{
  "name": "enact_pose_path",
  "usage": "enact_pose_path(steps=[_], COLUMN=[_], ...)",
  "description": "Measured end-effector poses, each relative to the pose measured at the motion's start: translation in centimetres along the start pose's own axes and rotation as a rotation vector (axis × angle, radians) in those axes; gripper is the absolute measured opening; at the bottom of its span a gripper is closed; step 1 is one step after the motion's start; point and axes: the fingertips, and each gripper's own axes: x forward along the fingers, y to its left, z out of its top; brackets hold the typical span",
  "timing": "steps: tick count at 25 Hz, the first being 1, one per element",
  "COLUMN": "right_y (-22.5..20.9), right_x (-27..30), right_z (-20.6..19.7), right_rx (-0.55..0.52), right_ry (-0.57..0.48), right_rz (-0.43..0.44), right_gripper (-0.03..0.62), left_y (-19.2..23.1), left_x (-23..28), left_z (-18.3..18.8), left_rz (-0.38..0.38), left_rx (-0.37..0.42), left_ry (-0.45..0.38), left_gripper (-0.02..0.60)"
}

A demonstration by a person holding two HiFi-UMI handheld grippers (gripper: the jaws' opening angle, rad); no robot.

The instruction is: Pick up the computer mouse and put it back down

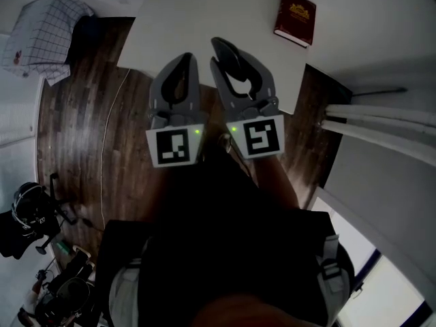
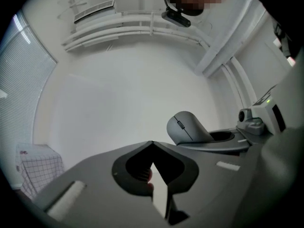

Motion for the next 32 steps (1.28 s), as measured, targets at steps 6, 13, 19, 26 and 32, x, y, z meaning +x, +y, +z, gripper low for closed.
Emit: enact_pose_path(steps=[6, 13, 19, 26, 32], right_y=[0.0, 0.2, 0.1, 1.3, 2.9], right_x=[-0.7, -0.8, -0.9, -0.1, 1.0], right_z=[0.1, 0.1, -0.1, 0.3, 0.5], right_rx=[-0.002, -0.006, 0.005, -0.013, -0.025], right_ry=[-0.003, -0.001, 0.003, 0.014, 0.02], right_rz=[0.006, 0.001, -0.01, -0.012, -0.019], right_gripper=[0.152, 0.152, 0.152, 0.152, 0.152], left_y=[-0.9, -0.8, -0.8, 0.8, 2.7], left_x=[-0.1, -0.3, -0.4, -1.0, -1.9], left_z=[-0.2, -0.1, -0.2, -0.4, -0.7], left_rz=[-0.009, -0.006, -0.009, -0.015, -0.023], left_rx=[0.003, 0.001, -0.007, -0.03, -0.043], left_ry=[0.01, 0.003, -0.01, -0.002, -0.003], left_gripper=[-0.002, -0.002, -0.002, -0.002, -0.002])
